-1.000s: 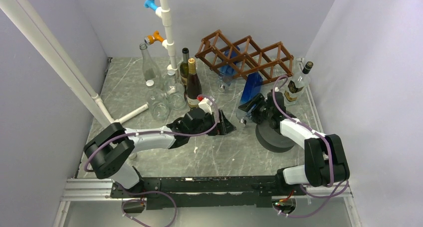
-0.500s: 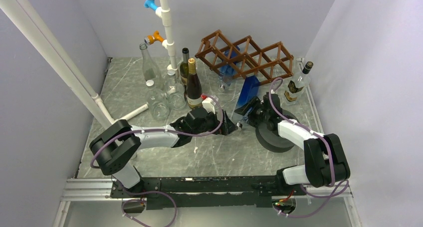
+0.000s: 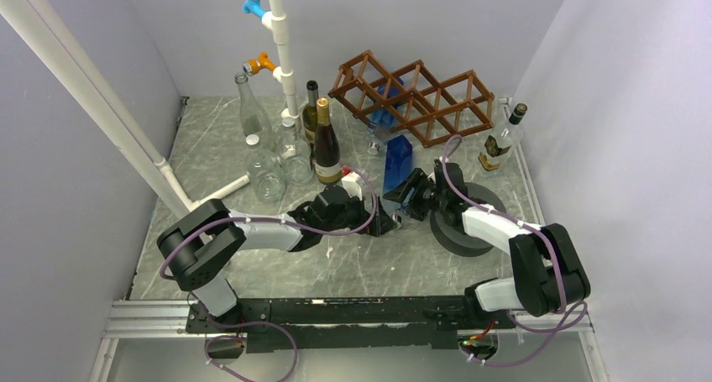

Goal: Take the wine bottle off the wine rack
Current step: Place the wine bottle at the center of the board.

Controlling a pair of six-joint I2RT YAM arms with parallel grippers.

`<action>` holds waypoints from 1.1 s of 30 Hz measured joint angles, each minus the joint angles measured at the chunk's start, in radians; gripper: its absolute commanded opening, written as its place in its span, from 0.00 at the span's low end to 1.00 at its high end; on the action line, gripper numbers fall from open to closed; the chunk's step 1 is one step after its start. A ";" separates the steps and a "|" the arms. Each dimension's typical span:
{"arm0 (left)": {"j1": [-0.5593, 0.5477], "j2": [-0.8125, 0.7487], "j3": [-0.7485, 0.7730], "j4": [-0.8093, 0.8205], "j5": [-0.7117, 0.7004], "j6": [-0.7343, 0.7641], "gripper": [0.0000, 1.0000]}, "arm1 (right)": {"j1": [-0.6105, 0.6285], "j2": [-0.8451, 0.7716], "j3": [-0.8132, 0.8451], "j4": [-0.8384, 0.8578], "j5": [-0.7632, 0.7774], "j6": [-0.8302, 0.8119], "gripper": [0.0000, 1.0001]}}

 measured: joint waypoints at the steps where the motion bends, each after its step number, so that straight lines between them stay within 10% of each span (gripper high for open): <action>1: 0.000 0.000 -0.003 -0.002 0.000 0.000 0.97 | 0.002 0.000 -0.002 0.004 0.000 0.002 0.12; 33: -0.022 0.075 0.054 -0.055 -0.023 0.050 0.86 | 0.065 0.054 -0.011 0.081 0.052 -0.022 0.24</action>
